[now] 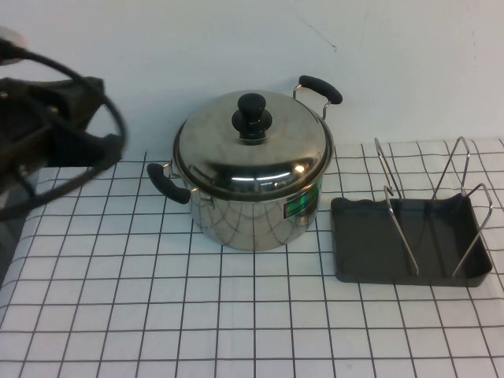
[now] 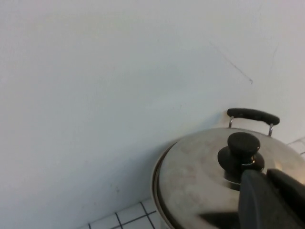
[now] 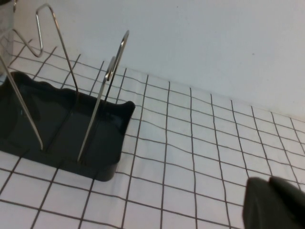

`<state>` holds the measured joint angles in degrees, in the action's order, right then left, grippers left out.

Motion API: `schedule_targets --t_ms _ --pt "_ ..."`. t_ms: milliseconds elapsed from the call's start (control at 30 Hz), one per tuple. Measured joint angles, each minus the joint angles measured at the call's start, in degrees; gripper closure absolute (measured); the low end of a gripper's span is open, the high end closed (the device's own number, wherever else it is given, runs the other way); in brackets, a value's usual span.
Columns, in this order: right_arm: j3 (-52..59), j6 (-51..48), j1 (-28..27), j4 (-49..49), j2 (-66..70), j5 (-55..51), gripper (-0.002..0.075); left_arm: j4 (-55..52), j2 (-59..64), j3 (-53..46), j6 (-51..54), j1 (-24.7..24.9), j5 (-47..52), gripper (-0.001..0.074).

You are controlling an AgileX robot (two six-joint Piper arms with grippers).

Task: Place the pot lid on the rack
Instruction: Open the pot

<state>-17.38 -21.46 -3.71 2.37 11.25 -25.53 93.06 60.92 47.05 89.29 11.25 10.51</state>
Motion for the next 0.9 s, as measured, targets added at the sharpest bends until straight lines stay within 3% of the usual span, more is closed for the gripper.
schedule_targets --t_ms 100,233,633,700,867,900 --pt "0.1 0.0 0.0 0.0 0.0 0.0 0.0729 4.0 6.5 4.1 11.4 7.1 -7.6 0.0738" --pt "1.0 0.0 0.0 0.1 0.0 1.4 0.0729 5.7 13.2 9.3 15.0 13.6 -14.8 0.0738" --pt "3.5 -0.4 0.0 0.1 0.0 5.5 0.0729 6.3 28.5 18.2 9.5 14.8 -8.8 0.0707" --pt "3.5 -0.4 0.0 0.1 0.0 5.6 0.0729 6.3 31.0 19.7 10.8 14.8 -5.6 0.0617" --pt "3.5 -0.5 0.0 0.2 0.0 5.6 0.0729 6.2 35.5 22.5 11.9 14.9 -3.2 0.0265" --pt "3.5 -0.5 0.0 0.2 0.0 5.6 0.0729 6.2 36.1 23.1 11.6 14.9 -3.5 0.0223"
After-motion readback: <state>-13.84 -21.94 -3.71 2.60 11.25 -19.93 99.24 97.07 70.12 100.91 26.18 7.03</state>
